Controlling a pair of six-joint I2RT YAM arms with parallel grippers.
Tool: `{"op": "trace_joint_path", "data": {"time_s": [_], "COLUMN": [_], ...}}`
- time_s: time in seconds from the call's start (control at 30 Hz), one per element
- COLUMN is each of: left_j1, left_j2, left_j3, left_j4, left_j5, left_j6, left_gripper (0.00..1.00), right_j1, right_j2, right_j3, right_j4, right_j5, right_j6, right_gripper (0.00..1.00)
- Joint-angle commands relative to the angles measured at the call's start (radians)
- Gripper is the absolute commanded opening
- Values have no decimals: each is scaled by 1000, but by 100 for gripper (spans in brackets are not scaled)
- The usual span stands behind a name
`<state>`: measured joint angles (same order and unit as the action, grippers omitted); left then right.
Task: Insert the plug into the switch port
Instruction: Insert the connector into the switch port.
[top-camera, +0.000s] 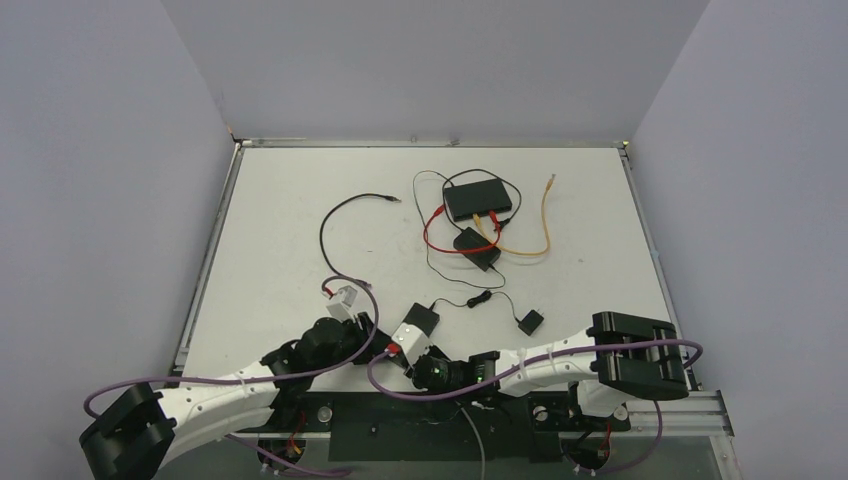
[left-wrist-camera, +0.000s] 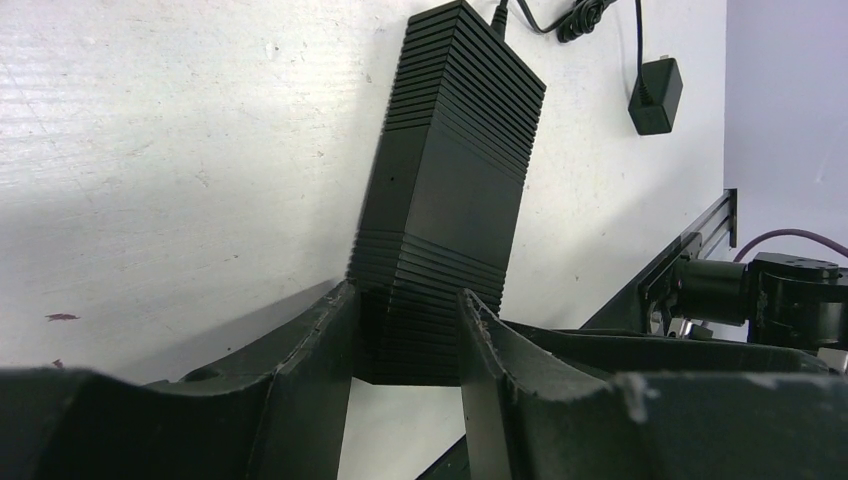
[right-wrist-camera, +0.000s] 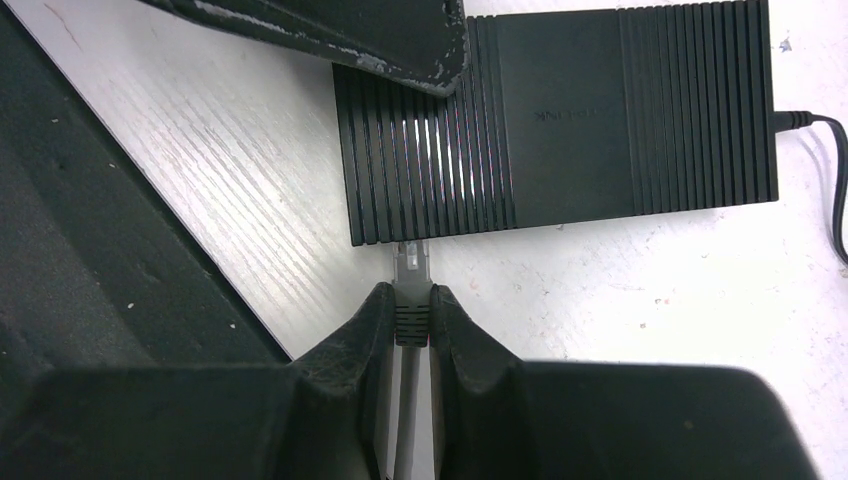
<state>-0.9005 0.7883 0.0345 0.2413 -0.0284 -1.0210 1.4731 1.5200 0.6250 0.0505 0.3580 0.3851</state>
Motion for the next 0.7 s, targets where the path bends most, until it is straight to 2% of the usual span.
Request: {"op": "trace_joint_path", "data": {"time_s": [0.0,0.67], "left_j1": [-79,-162], "left_j2": [25,104], "left_j3": [-22,-21], "left_j4": [52,138], "left_j5": [274,247], "left_j6": [-81,-75], "left_gripper": [36,34], "right_j1": [-43,-90], "right_j2": [-55,-36], "right_j3": [34,66], "right_j4": [278,381], "right_j5": [116,41], "right_j6": [-20,-85], "right_gripper": [0,0]}}
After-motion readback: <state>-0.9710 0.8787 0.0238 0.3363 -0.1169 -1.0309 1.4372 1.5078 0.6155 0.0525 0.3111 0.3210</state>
